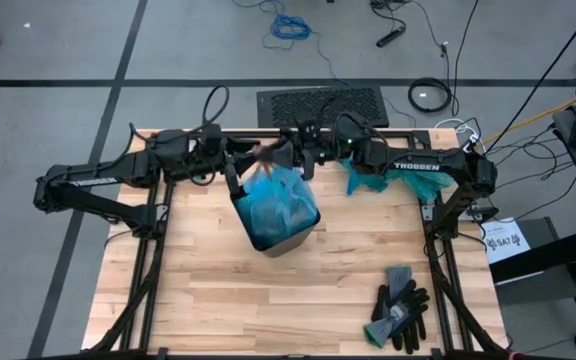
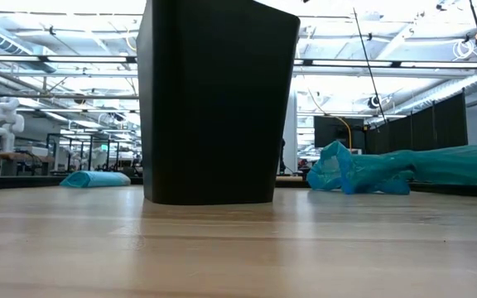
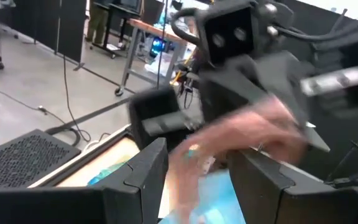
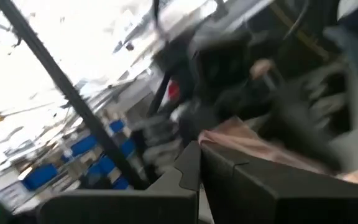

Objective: Place trash/remove bag and relplace
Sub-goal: Remove the blue trash bag from the trash bin

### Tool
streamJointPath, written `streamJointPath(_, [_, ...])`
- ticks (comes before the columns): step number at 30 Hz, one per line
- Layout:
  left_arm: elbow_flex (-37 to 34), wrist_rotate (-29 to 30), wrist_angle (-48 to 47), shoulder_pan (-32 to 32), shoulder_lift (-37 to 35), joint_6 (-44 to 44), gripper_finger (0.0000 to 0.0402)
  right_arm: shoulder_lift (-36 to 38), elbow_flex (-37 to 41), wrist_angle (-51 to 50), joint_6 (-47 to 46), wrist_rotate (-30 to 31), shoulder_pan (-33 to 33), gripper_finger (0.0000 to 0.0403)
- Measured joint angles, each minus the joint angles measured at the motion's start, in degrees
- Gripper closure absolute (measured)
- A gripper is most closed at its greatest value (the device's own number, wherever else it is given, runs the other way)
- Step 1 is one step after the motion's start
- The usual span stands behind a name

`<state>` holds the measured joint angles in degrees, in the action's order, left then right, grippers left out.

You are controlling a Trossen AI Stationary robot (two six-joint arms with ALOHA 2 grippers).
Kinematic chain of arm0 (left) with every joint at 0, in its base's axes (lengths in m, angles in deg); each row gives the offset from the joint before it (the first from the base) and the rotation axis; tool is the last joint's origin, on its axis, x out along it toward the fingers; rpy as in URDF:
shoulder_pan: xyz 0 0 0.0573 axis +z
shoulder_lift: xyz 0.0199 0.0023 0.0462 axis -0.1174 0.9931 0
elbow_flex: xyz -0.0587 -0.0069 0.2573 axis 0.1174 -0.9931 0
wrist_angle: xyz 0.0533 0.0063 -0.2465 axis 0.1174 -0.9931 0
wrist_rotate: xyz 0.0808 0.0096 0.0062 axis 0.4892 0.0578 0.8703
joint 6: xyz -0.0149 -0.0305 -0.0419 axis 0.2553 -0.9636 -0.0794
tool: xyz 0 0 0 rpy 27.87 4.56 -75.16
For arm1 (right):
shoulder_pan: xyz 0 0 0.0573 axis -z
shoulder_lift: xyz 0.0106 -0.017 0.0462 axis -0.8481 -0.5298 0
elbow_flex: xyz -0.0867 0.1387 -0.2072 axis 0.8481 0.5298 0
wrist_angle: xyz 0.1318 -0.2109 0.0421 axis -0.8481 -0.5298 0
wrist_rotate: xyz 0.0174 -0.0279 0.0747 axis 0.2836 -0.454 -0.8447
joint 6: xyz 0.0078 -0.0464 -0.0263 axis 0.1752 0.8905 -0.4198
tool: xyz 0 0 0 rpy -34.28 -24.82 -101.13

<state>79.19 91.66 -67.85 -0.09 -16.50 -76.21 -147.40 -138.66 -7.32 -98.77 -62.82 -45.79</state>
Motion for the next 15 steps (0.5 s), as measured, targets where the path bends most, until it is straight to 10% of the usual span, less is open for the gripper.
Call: streamJointPath(15, [0.0,-0.5,-0.4,-0.4,0.0,0.0,0.0233,0.0,0.0,11.4,-8.4,-2.5,1.4,0.0403])
